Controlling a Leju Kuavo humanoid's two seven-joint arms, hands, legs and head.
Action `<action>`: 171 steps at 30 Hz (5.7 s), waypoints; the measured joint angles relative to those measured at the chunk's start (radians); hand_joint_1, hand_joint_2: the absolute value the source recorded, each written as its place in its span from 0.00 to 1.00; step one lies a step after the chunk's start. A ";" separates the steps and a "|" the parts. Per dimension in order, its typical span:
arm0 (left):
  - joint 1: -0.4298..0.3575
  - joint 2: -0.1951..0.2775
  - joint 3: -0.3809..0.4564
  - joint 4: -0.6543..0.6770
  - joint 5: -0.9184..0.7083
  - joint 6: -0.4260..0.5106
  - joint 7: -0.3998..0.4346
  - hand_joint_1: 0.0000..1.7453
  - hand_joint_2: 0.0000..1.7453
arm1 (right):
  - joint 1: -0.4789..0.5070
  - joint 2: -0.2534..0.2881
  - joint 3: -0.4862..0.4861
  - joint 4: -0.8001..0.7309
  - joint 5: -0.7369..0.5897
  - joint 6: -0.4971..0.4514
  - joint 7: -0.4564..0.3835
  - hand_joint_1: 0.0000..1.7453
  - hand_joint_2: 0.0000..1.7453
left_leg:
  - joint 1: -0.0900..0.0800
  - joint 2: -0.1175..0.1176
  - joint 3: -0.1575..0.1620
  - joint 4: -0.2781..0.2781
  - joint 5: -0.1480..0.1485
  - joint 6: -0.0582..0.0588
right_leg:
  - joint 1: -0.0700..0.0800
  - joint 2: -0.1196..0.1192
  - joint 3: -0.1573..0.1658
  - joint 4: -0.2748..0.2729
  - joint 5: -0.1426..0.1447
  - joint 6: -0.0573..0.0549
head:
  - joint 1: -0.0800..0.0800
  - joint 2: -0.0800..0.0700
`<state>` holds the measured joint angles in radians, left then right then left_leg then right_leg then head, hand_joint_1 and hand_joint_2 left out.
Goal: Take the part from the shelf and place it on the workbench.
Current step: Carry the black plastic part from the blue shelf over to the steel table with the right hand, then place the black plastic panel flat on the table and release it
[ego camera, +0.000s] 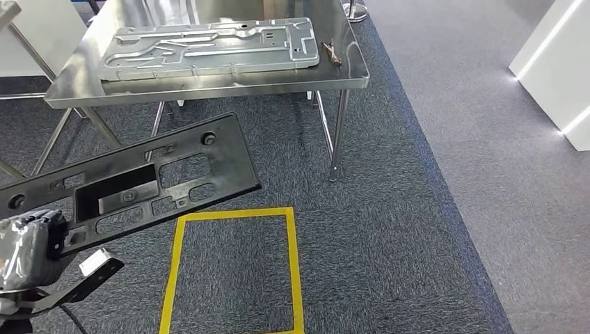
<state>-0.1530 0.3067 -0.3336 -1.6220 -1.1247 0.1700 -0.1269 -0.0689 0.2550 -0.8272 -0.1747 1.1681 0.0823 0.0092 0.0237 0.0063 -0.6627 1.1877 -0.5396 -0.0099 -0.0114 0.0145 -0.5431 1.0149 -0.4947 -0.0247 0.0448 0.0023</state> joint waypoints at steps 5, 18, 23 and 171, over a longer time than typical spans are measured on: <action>0.056 0.012 0.055 -0.020 -0.008 0.021 -0.016 1.00 1.00 | -0.001 0.004 0.018 0.000 0.033 0.005 0.002 0.00 0.00 | -0.020 -0.001 0.038 -0.163 0.102 0.029 | 0.004 0.007 0.026 0.004 -0.023 0.026 | 0.000 0.000; 0.166 0.011 0.170 -0.063 -0.027 0.051 -0.063 1.00 1.00 | -0.004 -0.005 0.056 0.000 0.057 0.016 0.003 0.00 0.00 | -0.027 -0.009 0.160 -0.187 0.030 0.044 | 0.020 -0.012 -0.081 0.027 0.043 0.015 | 0.000 0.000; 0.161 -0.011 0.158 -0.071 -0.054 0.047 -0.058 1.00 1.00 | -0.001 -0.008 0.056 0.000 0.052 0.018 0.003 0.00 0.00 | -0.024 -0.010 0.162 -0.140 0.016 0.019 | 0.017 -0.010 -0.039 -0.020 0.045 -0.012 | 0.002 0.000; 0.168 -0.055 0.196 -0.058 -0.098 0.077 0.054 1.00 1.00 | 0.003 0.004 0.120 -0.010 0.092 0.065 -0.209 0.00 0.00 | -0.015 -0.053 0.101 -0.158 0.063 0.010 | 0.015 0.071 -0.059 0.010 0.045 0.010 | -0.001 0.000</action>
<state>0.0153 0.2522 -0.1379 -1.6796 -1.2222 0.2468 -0.0732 -0.0655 0.2586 -0.7076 -0.1846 1.2596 0.1476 -0.2003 0.0088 -0.0465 -0.5618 1.0299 -0.4771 0.0006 0.0034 0.0860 -0.6022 1.0249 -0.4497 -0.0152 0.0439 0.0023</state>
